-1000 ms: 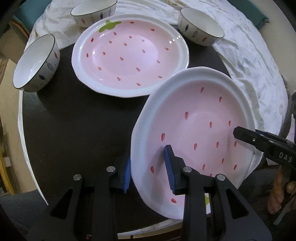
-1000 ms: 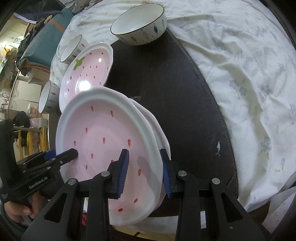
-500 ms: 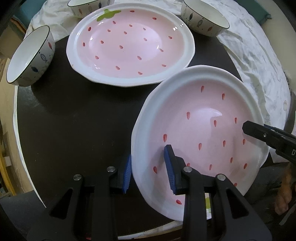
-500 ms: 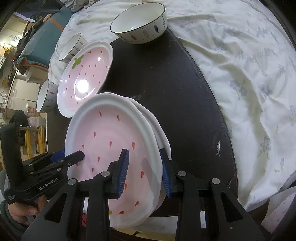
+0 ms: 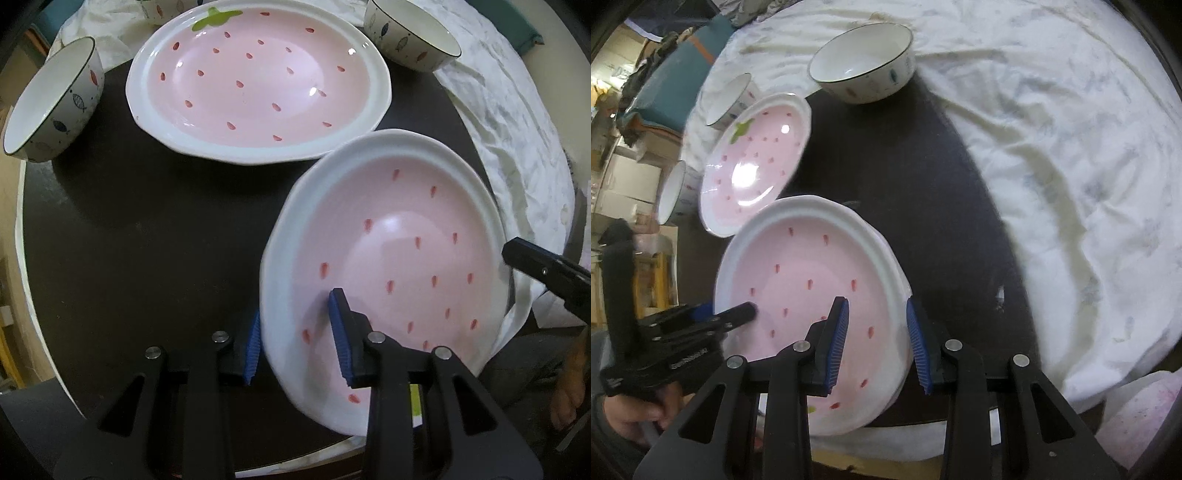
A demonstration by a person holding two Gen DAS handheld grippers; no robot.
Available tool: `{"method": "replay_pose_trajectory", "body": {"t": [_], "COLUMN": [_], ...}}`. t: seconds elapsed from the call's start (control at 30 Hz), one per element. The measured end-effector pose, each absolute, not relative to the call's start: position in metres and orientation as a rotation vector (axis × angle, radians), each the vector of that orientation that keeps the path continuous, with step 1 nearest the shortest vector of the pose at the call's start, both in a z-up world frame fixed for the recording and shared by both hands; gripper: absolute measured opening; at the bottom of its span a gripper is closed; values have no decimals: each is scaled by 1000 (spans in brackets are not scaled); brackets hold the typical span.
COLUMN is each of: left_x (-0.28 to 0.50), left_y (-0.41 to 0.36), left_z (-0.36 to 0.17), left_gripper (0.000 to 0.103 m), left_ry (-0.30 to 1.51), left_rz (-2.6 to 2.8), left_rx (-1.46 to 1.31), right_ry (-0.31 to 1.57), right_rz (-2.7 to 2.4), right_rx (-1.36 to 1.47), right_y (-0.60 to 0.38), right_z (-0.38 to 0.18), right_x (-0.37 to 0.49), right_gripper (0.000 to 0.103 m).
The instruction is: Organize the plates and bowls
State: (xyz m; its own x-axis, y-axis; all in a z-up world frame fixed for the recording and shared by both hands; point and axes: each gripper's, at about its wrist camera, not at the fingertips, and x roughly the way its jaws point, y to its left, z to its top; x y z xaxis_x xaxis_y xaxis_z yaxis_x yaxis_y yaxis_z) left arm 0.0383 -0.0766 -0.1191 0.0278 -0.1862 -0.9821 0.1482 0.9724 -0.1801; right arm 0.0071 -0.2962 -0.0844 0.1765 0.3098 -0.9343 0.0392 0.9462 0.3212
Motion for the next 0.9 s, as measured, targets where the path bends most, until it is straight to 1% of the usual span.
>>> {"method": "replay_pose_trajectory", "body": {"t": [0.07,0.17,0.23,0.3,0.37,0.5,0.57,0.63,0.67,0.7,0.73,0.83,0.87,0.9], "left_x": [38,38,37,42,42,40,38,37,36,36,36,37,38,39], "left_y": [-76,-76,-75,-81,-78,-77,-76,-75,-74,-73,-71,-66,-63,-60], "left_z": [-119,-118,-118,-121,-121,-122,-119,-113,-109,-106,-103,-97,-96,-94], "left_gripper": [30,30,33,33,33,38,43,57,61,66,69,69,69,69], "left_ry": [1523,1521,1519,1522,1528,1539,1533,1513,1497,1483,1464,1434,1424,1411], "left_rz": [-257,-259,-260,-253,-244,-242,-248,-253,-250,-246,-245,-239,-235,-230], "left_rx": [-32,-29,-20,-26,-41,-50,-56,-55,-50,-46,-46,-53,-62,-76], "right_ry": [1380,1408,1418,1426,1430,1452,1465,1447,1434,1428,1423,1419,1419,1418], "right_rz": [181,150,136,130,118,140,150,134,133,136,139,133,133,134], "right_rx": [262,277,290,297,272,279,269,256,259,267,276,271,270,270], "right_y": [-294,-299,-302,-303,-302,-299,-295,-295,-295,-294,-293,-289,-288,-287], "right_z": [-84,-92,-95,-97,-98,-106,-109,-106,-104,-102,-101,-101,-102,-101], "right_x": [8,9,10,10,9,11,13,14,15,17,18,22,23,24], "right_gripper": [34,34,41,44,45,45,45,45,45,45,45,46,47,51]}}
